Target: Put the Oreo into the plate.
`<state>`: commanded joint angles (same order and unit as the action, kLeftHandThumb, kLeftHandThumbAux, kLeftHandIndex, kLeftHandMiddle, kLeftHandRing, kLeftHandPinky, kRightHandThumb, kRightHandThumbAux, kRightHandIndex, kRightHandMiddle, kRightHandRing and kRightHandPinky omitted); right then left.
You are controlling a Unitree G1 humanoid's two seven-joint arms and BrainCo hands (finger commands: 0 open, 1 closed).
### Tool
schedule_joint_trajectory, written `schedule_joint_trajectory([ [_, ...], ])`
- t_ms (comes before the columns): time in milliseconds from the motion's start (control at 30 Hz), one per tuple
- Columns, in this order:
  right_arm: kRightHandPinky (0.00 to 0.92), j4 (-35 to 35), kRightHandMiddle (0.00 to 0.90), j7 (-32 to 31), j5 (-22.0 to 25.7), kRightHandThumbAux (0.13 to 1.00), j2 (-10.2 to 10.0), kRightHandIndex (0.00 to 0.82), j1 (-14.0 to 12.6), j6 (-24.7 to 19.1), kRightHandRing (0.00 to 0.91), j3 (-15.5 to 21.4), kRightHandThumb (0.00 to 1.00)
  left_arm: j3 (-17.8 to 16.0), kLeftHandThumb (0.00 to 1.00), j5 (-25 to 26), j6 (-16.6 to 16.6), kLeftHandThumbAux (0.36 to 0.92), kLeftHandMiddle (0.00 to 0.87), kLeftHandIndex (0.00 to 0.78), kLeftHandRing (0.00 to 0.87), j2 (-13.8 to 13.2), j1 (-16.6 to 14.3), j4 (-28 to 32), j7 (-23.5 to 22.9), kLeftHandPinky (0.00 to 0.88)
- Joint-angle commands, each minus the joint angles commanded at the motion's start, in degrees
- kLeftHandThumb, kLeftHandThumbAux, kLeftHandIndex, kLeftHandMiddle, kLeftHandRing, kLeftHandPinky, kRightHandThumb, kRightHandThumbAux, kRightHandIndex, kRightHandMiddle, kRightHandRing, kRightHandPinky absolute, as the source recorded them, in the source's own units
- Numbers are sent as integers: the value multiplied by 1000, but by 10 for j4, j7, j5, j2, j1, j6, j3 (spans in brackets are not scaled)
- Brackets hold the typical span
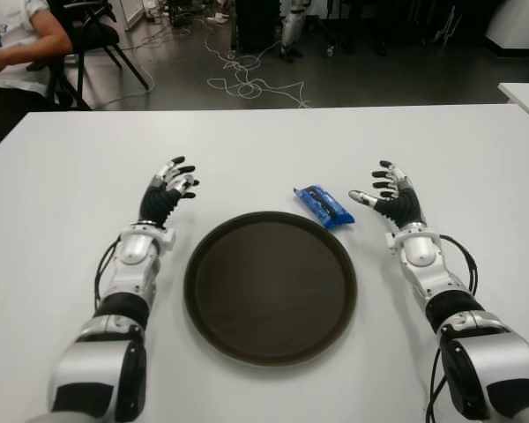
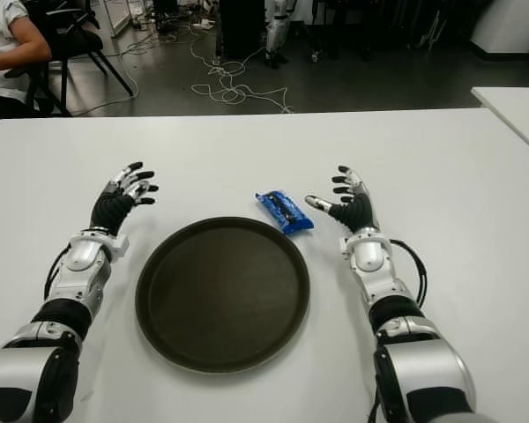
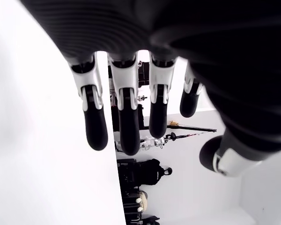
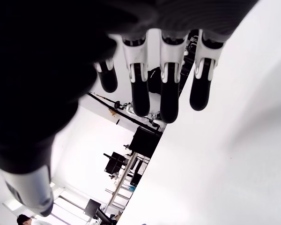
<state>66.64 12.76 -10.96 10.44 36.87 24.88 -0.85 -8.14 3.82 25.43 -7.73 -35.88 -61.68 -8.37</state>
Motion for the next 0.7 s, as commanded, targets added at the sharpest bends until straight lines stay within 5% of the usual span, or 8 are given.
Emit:
schedule_joint_trajectory([
  [700, 267, 1, 249, -4, 5, 689, -4, 148, 1, -2, 251, 3, 31, 0, 682, 0, 1, 559, 220, 149, 284, -2, -1, -4, -4, 341],
])
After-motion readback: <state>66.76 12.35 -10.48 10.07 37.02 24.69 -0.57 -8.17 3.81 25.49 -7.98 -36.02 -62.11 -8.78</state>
